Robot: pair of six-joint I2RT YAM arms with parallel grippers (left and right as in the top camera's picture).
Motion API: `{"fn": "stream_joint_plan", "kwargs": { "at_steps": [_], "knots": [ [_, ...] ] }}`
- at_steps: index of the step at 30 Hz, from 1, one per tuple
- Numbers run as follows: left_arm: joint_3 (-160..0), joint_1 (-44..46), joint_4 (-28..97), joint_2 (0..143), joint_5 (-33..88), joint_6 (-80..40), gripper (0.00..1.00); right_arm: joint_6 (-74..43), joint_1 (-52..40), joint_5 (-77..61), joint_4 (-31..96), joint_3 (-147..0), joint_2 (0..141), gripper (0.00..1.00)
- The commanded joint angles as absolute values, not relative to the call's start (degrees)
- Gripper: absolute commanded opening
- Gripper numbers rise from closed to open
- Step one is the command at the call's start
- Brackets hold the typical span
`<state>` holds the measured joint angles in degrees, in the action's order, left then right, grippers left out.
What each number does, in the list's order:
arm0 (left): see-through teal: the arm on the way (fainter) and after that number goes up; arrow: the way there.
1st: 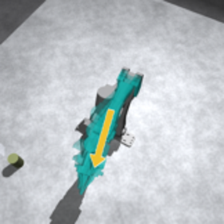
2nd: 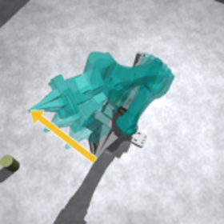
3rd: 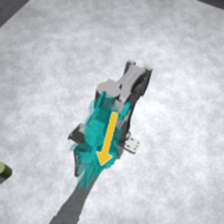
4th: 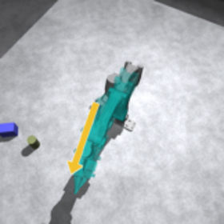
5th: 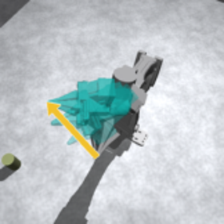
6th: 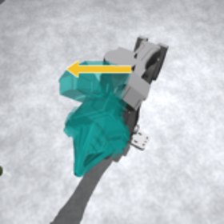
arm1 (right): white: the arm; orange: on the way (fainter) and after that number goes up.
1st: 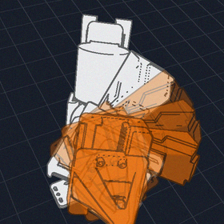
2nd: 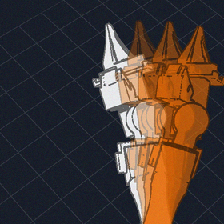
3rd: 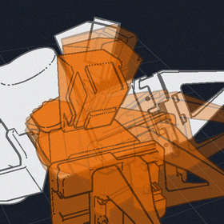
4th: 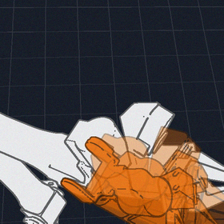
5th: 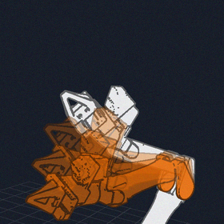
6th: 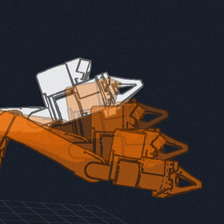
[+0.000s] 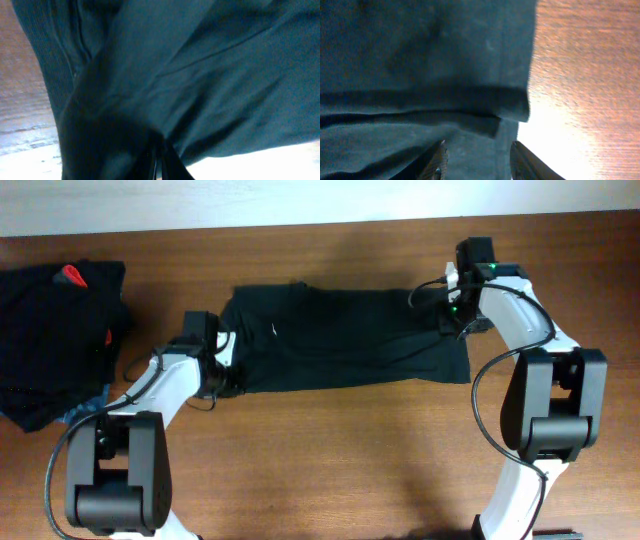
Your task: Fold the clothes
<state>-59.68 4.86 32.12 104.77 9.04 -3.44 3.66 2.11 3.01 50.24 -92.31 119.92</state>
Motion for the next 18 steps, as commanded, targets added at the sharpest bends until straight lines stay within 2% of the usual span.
{"fn": "stream_joint_plan", "kwargs": {
  "at_steps": [1, 6, 8, 11, 18],
  "knots": [
    [-54.8, 4.7, 29.3, 104.2, 5.5, -2.5, 0.06, 4.1, 3.0, 3.5, 51.3, -93.2, 120.0, 0.45],
    [-53.2, 4.6, 29.6, 104.2, 5.1, -2.5, 0.05, 4.1, 3.0, 3.5, 53.0, -93.2, 120.0, 0.45],
    [-53.2, 4.3, 33.4, 104.2, 2.9, -2.6, 0.01, 4.1, 3.0, 3.5, 53.6, -93.2, 120.0, 0.45],
    [-53.2, 2.5, 39.1, 104.2, -3.3, -5.5, 0.01, 4.1, 3.0, 3.5, 53.8, -93.2, 120.0, 0.45],
    [-53.2, -1.6, 39.7, 104.2, -3.4, -6.9, 0.01, 6.7, 3.0, -2.0, 54.0, -93.2, 120.0, 0.45]
  ]
}}
